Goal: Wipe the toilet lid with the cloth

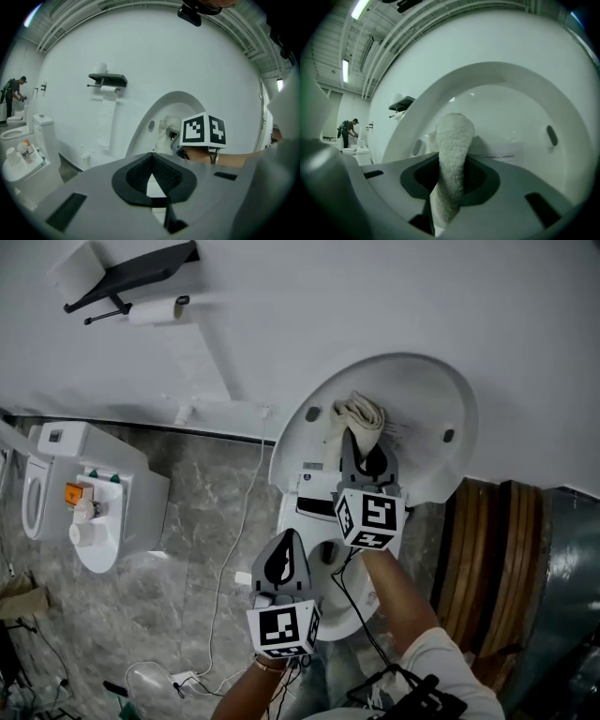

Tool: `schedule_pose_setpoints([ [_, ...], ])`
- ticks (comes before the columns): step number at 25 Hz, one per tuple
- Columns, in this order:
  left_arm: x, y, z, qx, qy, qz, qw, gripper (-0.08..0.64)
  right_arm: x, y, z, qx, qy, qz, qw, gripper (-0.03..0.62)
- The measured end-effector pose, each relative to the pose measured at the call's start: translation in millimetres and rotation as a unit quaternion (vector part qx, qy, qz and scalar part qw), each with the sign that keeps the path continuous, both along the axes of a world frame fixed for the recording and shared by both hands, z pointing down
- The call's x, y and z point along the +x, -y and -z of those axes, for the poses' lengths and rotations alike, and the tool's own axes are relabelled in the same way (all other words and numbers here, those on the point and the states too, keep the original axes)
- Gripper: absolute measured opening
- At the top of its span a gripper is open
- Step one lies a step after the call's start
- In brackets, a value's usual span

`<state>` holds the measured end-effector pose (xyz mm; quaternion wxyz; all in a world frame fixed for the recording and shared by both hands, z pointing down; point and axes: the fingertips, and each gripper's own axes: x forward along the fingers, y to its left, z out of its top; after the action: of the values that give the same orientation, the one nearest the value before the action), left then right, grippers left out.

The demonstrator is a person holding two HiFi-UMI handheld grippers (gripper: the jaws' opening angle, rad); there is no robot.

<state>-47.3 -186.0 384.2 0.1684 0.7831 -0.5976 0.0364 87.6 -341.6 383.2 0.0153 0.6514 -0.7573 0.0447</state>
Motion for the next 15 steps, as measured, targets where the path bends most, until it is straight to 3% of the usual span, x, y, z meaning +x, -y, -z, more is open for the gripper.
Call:
schedule_pose_setpoints([
  [5, 42.7, 4.7, -2.1, 0.001, -0.009, -0.040, 0.9992, 0.005, 95.7, -14.3, -8.5, -0.004, -0.042, -0.068, 0.997, 0.101],
  [9, 66.4, 2.7, -5.7, -0.003, -0.013, -0.061, 0.9980, 0.005, 157.3, -33.2, -16.4, -0.017, -0.030, -0.136, 0.990, 0.101],
  [12, 73.9, -2.1, -6.6, -0.004, -0.015, -0.068, 0.9976, 0.005, 176.8, -39.8, -20.2, -0.024, -0.044, -0.148, 0.988, 0.101],
  [15, 64.9, -5.6, -9.3, -0.009, -0.016, -0.054, 0.9984, 0.005, 165.3, -40.9, -19.1, -0.024, -0.038, -0.137, 0.990, 0.101],
])
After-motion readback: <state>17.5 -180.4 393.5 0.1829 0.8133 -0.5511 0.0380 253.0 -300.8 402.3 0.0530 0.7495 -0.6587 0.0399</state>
